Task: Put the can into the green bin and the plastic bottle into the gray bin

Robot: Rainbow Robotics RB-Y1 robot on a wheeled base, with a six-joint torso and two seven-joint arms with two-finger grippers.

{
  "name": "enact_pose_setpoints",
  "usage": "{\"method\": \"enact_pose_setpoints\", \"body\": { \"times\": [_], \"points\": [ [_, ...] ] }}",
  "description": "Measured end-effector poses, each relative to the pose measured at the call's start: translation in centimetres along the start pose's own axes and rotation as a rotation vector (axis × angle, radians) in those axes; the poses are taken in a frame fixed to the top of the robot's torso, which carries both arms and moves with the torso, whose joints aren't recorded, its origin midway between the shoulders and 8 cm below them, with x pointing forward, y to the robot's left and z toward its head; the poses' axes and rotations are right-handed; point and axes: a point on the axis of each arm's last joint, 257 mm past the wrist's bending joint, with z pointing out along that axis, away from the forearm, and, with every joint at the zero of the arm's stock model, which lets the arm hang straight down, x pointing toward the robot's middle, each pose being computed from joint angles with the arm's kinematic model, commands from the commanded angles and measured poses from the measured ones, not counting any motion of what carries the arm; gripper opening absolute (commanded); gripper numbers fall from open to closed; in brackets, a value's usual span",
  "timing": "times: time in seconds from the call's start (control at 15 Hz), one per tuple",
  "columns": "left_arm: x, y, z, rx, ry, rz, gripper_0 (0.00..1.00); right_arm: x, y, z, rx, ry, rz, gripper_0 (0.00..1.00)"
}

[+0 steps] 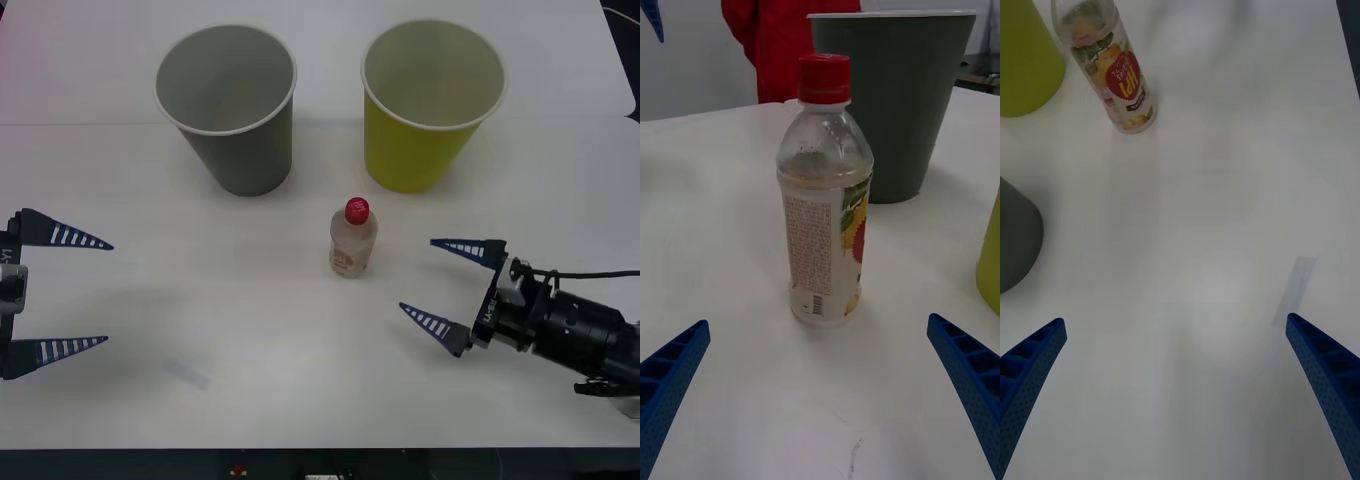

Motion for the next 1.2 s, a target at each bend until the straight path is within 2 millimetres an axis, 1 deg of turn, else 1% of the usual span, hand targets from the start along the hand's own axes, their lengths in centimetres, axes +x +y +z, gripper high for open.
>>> {"method": "enact_pose_setpoints", "body": {
  "times": [0.27,0.73,1.2],
  "points": [
    [0.0,0.0,0.0,0.0,0.0,0.0,1.0,0.3,0.0,2.4,0.042,-0.052,0.031,1.0],
    [0.0,0.0,0.0,0.0,0.0,0.0,1.0,0.4,0.1,6.0,0.067,-0.06,0.053,1.0],
    [0.0,0.0,0.0,0.0,0.0,0.0,1.0,-0.9,0.1,10.1,0.093,-0.066,0.067,1.0]
  ]
}}
